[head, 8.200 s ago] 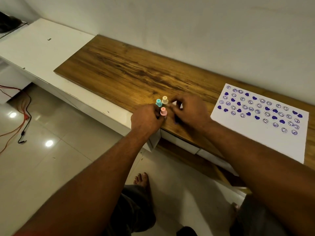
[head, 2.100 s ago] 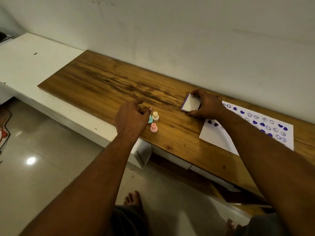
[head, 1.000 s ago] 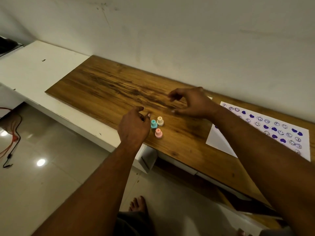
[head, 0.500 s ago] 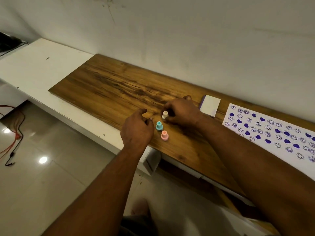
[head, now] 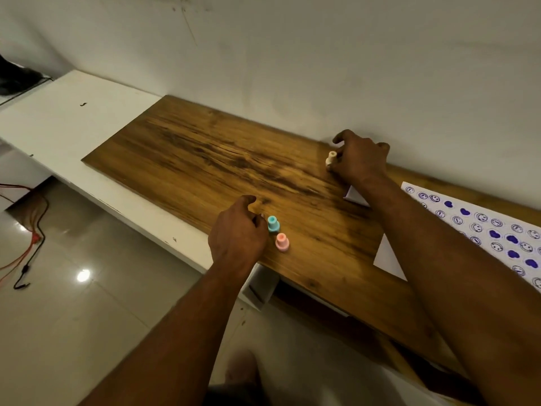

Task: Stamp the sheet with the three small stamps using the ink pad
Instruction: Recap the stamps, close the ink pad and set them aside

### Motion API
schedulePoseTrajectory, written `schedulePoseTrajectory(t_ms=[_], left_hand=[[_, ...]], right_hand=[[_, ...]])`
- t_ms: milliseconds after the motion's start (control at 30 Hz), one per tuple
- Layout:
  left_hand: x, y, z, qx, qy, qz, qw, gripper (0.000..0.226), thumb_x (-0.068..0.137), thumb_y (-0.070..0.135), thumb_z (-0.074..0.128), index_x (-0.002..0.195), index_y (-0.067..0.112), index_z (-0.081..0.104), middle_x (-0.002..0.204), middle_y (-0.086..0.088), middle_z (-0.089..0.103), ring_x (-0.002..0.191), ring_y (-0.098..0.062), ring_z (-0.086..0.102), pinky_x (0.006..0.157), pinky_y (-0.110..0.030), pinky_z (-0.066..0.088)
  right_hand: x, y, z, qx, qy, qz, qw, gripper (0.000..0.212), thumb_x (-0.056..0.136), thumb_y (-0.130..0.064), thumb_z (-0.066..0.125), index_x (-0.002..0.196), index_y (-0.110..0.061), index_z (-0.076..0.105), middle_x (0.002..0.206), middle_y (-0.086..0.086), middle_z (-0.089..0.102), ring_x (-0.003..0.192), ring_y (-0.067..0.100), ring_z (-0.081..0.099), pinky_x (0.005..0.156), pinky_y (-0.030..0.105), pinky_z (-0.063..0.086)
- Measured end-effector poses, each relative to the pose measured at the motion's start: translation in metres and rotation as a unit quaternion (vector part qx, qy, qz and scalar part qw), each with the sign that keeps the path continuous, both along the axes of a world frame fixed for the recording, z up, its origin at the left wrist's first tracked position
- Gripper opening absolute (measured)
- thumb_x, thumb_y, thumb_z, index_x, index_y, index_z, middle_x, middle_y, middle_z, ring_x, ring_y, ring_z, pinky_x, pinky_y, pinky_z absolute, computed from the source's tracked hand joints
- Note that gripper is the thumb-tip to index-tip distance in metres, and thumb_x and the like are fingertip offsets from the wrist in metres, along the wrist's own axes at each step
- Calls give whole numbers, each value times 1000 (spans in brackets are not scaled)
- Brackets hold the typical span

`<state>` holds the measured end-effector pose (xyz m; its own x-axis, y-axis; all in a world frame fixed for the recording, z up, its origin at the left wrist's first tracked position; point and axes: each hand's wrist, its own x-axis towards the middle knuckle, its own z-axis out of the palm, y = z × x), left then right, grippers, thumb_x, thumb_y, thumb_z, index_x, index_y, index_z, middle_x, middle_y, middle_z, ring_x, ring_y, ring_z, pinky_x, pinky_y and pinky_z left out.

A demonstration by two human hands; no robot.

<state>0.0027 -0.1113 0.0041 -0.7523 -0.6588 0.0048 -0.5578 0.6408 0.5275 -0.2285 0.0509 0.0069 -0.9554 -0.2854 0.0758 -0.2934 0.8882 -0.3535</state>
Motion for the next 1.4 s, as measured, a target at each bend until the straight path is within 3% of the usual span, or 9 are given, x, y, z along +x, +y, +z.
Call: schedulePoseTrajectory(t_ms=[167,333,600,733,867,1000,1133,1233,1400], left_hand=[[1,3,0,-4,19,-16,1000,44,99,38,66,142,33,57,109,4,74,84,-6,53,72,-29,42],[1,3,0,-7,21,-14,1000,46,97,30,66,142,32,57,76,22,50,68,0,46,66,-27,39],[-3,0,0,13,2,-25,1000,57,91,30,75,145,33,54,94,15,67,85,-4,53,65,-26,40],[-5,-3,5,6,-38,-35,999,67,88,30,79,148,33,50,98,16,71,86,-3,58,58,-23,38],[-4,-2,8,-2,-47,-24,999,67,86,40,78,147,32,51,113,8,72,105,-16,66,83,-38,55],[-6,2,3,0,-32,-11,999,63,88,49,75,144,30,54,115,6,73,106,-17,67,78,-33,50],[-11,4,-6,30,-9,-2,1000,59,87,50,75,139,29,58,108,6,74,102,-17,68,82,-37,55],[-15,5,-13,56,-5,-14,998,53,92,52,69,139,30,58,113,2,73,105,-19,67,89,-42,56],[-41,0,-8,-27,-115,-114,986,49,100,48,60,140,21,50,124,-6,64,103,-22,60,88,-40,52]], right_hand=[[-3,13,2,-9,-16,0,1000,52,87,-36,77,135,-28,57,122,0,74,122,28,62,109,47,32],[-6,20,-2,-24,-15,-2,1000,54,84,-38,81,132,-28,60,118,1,76,118,29,64,105,47,35],[0,27,7,-86,-8,46,995,65,78,-48,87,133,-27,61,126,-5,72,120,22,64,108,47,36],[25,20,38,-140,48,194,970,51,79,-44,86,123,-27,68,110,-8,74,99,13,69,94,45,56],[57,-3,43,-22,-107,362,926,42,83,-34,85,121,-29,70,108,-14,70,94,4,66,83,33,58],[81,-20,19,12,-159,404,901,44,89,-23,81,130,-26,66,118,-11,67,101,7,65,83,23,56],[93,-29,11,0,-139,409,902,32,88,-27,79,119,-29,72,114,-11,69,98,6,63,79,22,52],[91,-28,10,16,-80,350,933,31,90,-31,78,120,-28,73,115,-5,72,101,14,66,78,25,53],[68,-10,5,-30,-20,201,979,41,89,-27,79,129,-28,67,121,2,73,105,21,69,87,31,58]])
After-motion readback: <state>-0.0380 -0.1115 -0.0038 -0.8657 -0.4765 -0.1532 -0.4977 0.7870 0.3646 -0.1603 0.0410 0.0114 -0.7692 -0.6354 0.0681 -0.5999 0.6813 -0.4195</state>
